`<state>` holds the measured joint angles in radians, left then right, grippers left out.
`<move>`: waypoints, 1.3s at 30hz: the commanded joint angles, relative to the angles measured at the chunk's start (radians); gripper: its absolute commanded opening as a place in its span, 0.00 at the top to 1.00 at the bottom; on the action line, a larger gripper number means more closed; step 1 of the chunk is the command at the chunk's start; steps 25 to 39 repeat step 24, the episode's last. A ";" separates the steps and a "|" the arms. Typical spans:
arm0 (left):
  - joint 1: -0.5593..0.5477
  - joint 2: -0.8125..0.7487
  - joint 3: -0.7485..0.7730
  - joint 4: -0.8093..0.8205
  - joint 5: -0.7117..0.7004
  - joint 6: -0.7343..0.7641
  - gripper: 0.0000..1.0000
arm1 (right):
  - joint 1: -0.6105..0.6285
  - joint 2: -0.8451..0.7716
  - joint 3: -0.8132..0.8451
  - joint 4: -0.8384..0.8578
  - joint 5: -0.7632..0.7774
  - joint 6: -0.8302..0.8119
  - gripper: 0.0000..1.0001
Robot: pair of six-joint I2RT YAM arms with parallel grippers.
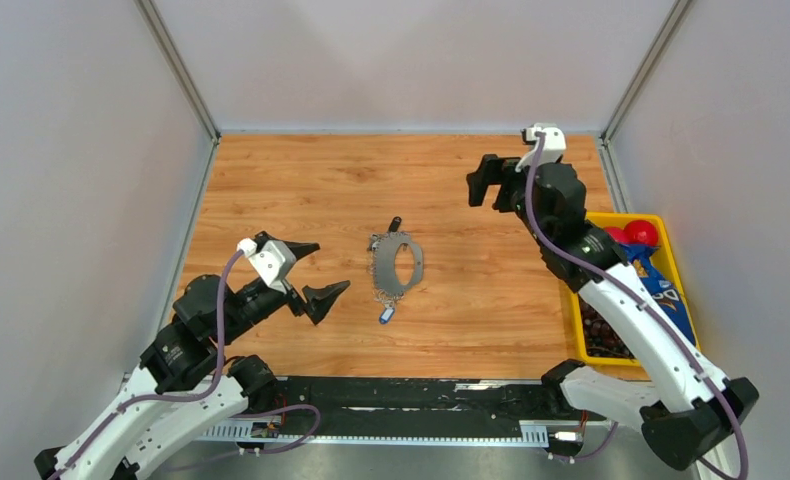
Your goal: Put the keys on the keyring
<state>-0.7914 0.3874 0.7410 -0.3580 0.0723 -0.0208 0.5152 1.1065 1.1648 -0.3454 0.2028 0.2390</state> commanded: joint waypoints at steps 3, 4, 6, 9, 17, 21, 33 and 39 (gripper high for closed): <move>-0.001 0.083 0.119 -0.026 -0.061 -0.038 0.00 | 0.004 -0.135 -0.004 -0.016 0.072 -0.099 0.00; -0.001 0.095 0.127 -0.026 -0.082 -0.042 0.00 | 0.005 -0.146 -0.002 -0.011 0.058 -0.091 0.00; -0.002 0.110 0.155 -0.026 -0.121 -0.043 0.00 | 0.005 -0.153 0.008 -0.011 0.109 -0.066 0.00; -0.001 0.119 0.184 -0.035 -0.199 -0.018 0.00 | 0.006 -0.155 0.021 -0.015 0.166 -0.044 0.00; -0.002 0.100 0.241 -0.055 -0.387 0.019 0.00 | 0.008 -0.168 0.035 -0.012 0.194 -0.032 0.00; -0.001 0.093 0.235 -0.055 -0.386 0.041 0.00 | 0.008 -0.161 0.062 -0.047 0.135 -0.093 0.00; -0.002 0.091 0.234 -0.060 -0.379 0.046 0.00 | 0.018 -0.134 0.085 -0.058 0.190 -0.077 0.00; -0.002 0.091 0.234 -0.060 -0.379 0.046 0.00 | 0.018 -0.134 0.085 -0.058 0.190 -0.077 0.00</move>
